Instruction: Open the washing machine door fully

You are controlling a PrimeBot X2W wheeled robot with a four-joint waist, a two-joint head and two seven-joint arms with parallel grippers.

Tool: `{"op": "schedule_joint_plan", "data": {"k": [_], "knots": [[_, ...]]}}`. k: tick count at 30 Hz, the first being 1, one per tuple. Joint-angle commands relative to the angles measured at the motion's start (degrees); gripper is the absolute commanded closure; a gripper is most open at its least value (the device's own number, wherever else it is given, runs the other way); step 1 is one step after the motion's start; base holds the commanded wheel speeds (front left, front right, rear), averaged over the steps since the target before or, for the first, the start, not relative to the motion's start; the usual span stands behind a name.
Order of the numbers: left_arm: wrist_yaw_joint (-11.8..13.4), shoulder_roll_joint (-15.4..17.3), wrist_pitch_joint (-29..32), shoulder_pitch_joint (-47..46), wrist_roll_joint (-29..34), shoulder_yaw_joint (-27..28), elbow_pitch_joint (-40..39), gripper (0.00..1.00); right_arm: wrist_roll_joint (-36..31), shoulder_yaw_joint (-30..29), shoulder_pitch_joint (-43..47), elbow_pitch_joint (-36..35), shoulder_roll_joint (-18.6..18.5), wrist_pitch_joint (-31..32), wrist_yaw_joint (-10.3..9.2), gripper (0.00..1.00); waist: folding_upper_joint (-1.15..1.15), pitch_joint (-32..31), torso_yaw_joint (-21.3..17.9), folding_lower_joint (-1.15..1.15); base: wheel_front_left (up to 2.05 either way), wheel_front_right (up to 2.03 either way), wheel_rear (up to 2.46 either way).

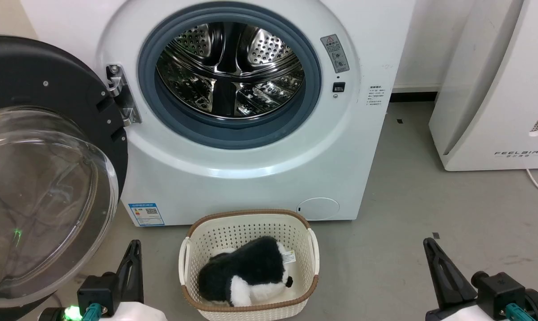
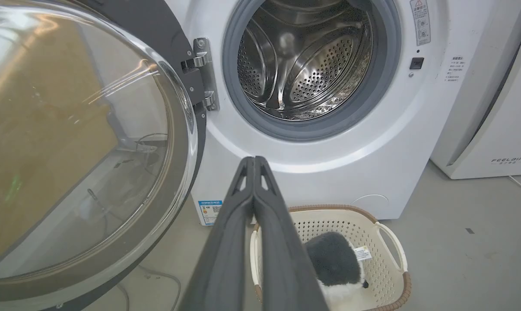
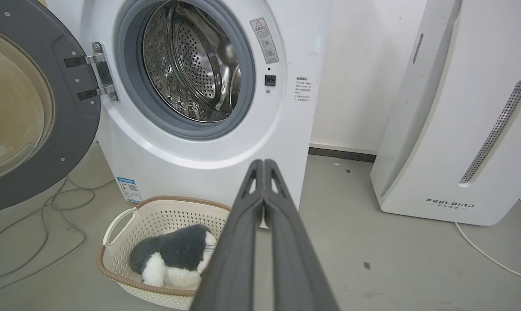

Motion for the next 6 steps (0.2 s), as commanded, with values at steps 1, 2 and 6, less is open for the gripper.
{"op": "schedule_joint_plan", "data": {"k": [1,2,6], "knots": [[0.18,-0.15,0.20,-0.91,0.29,-0.07,-0.38,1.00,-0.41,0.06,-1.04,-0.31,0.08,0.26,0.02,1.00,0.00,0.02,0.01,0.00,0.00,0.00,0.00],[0.19,-0.17,0.32,-0.95,0.31,-0.11,-0.44,1.00,-0.42,0.06,-1.10,-0.32,0.08,0.38,0.02,1.00,0.00,0.05,0.03,0.00,0.00,0.00,0.00],[0.20,-0.25,0.79,-1.11,0.39,-0.29,-0.67,1.00,-0.47,0.08,-1.35,-0.34,0.09,0.85,0.02,1.00,0.00,0.16,0.09,0.00,0.00,0.00,0.00]]}}
